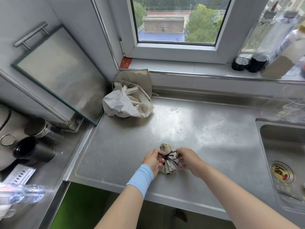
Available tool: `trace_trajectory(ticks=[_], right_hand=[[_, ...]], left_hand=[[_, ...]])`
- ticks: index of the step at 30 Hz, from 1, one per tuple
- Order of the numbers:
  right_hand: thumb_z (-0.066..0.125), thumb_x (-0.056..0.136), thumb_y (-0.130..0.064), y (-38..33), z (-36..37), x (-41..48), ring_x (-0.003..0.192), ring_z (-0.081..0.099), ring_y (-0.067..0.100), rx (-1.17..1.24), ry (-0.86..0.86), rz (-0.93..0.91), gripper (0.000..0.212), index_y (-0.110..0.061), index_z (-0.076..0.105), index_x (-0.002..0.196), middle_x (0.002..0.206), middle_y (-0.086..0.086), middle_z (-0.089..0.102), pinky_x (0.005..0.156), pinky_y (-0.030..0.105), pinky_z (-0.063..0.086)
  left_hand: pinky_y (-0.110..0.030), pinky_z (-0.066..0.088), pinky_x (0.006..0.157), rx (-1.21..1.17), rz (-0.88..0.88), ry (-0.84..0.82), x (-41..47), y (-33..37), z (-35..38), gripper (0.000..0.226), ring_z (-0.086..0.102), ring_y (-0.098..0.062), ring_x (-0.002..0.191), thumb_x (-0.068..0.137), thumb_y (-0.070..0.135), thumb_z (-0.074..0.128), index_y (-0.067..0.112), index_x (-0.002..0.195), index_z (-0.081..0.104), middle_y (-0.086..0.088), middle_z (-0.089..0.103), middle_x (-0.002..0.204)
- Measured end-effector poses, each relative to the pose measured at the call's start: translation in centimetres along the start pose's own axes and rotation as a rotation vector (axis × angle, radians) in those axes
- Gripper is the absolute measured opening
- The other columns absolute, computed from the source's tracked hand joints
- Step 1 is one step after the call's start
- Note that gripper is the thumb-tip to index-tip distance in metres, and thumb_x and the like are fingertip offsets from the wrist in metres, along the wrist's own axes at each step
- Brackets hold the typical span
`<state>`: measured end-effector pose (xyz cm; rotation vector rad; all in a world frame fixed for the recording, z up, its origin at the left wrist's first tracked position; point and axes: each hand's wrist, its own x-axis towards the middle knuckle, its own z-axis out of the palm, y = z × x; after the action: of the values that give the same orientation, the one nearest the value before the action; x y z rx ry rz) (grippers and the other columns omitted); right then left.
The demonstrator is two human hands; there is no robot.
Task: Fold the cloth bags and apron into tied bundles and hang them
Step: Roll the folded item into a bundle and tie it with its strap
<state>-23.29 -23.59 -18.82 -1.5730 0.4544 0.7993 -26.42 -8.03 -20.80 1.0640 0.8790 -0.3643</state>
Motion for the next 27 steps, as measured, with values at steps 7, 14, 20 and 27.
trace_trajectory(ticks=[7,14,20,27], right_hand=[[0.053,0.099,-0.028,-0.3,0.7,0.7,0.046,0.034,0.017,-0.218,-0.03,-0.063,0.031,-0.014,0.044,0.073,0.063,0.004,0.04,0.047,0.025,0.035],[0.044,0.102,-0.024,0.5,0.1,1.5,0.05,0.062,0.025,-0.485,-0.002,-0.101,0.032,-0.008,0.051,0.076,0.054,0.01,0.061,0.051,0.03,0.054],[0.042,0.101,-0.027,0.7,-0.4,1.9,0.055,0.059,0.026,-0.664,0.009,-0.149,0.033,-0.012,0.048,0.072,0.058,0.008,0.058,0.054,0.034,0.05],[0.048,0.091,-0.038,-1.5,-0.4,1.3,0.111,0.053,0.025,-1.196,0.072,-0.307,0.022,-0.029,0.058,0.108,0.12,0.001,0.052,0.089,0.038,0.044]], left_hand=[[-0.014,0.027,0.036,-0.021,0.007,0.026,0.7,0.4,0.0,0.032,0.036,-0.007,0.039,0.105,0.017,0.029,0.013,0.076,0.041,-0.003,0.044,0.064],[-0.014,0.026,0.035,-0.032,0.003,0.035,1.4,0.6,0.1,0.033,0.034,-0.006,0.035,0.107,0.017,0.025,0.015,0.076,0.037,-0.003,0.038,0.061],[-0.015,0.026,0.035,0.034,-0.007,0.05,2.0,0.4,0.3,0.034,0.032,-0.006,0.035,0.106,0.018,0.024,0.014,0.076,0.039,-0.002,0.039,0.06],[-0.023,0.04,0.056,0.533,0.301,0.142,1.6,1.3,-0.5,0.028,0.045,-0.009,0.054,0.099,0.025,0.048,0.019,0.08,0.067,0.007,0.054,0.06]])
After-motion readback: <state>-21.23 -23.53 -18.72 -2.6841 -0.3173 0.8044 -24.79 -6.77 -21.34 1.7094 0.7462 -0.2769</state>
